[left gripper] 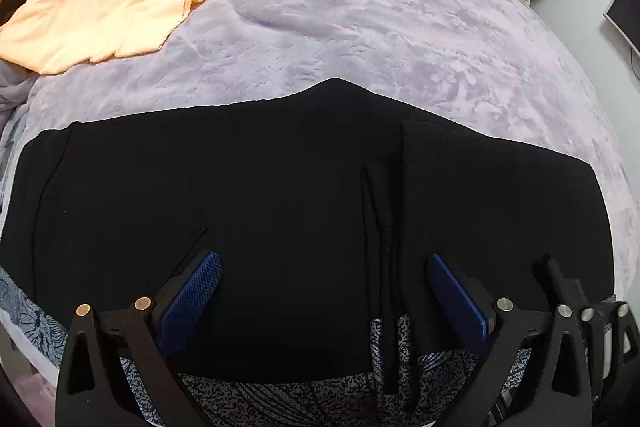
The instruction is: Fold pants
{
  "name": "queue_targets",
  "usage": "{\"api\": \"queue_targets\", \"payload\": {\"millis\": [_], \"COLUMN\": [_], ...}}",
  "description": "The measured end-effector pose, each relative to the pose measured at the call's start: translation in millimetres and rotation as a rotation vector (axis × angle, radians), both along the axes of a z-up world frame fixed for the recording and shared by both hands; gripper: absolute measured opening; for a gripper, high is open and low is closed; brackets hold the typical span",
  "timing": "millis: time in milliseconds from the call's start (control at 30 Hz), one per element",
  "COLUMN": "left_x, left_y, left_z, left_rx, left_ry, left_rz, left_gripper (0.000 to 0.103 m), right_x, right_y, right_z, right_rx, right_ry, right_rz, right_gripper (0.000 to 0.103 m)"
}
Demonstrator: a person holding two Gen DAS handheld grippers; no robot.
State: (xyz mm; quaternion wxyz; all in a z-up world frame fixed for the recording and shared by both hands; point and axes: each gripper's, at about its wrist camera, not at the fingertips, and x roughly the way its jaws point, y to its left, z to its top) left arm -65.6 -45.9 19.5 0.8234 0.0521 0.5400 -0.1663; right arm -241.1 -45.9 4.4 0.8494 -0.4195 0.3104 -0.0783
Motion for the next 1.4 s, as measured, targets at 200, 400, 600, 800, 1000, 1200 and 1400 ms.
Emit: {"api": "queue_targets", "payload": {"millis": [200, 400, 600, 800, 1000, 1200, 1400], "left_x": [0.9, 0.7, 2.8, -25.4, -41.7, -41.9, -47.8], "left_y": [-5.0, -6.7, -3.9, -16.6, -51.0, -49.6, -38.4], "left_z": [-4.2, -6.9, 3.3, 47.9, 24.9, -5.0, 9.2], "left_rx": [0.042, 0.049, 0.045, -0.044, -0.019, -0.038, 0.016], "left_ry": [-0.008, -0.014, 0.002, -0.103, -0.071, -0.019, -0.088], "left_rz": [0.003, -0.008, 0.008, -0.059, -0.163, -0.147, -0.104], "left_gripper": [0.103, 0.103, 0.103, 0.103, 0.103, 0.103, 0.103], "right_x": [-40.9, -74.2, -91.6, -89.2, -6.8, 20.7, 45.3], "right_y": [-46.8, -122.6, -149.2, -190.6, -179.0, -183.5, -142.3], "right_z": [-2.3, 14.6, 50.0, 118.4, 80.9, 45.8, 38.0], "right_rx": [-0.112, 0.079, 0.426, 0.672, 0.568, 0.586, 0.472], "right_ry": [-0.063, -0.062, 0.159, 0.148, 0.401, 0.523, 0.577], "right_rz": [-0.056, -0.121, 0.032, 0.208, 0.316, 0.384, 0.477], "right_gripper": [0.065, 0.073, 0.075, 0.081, 0.081, 0.088, 0.102]}}
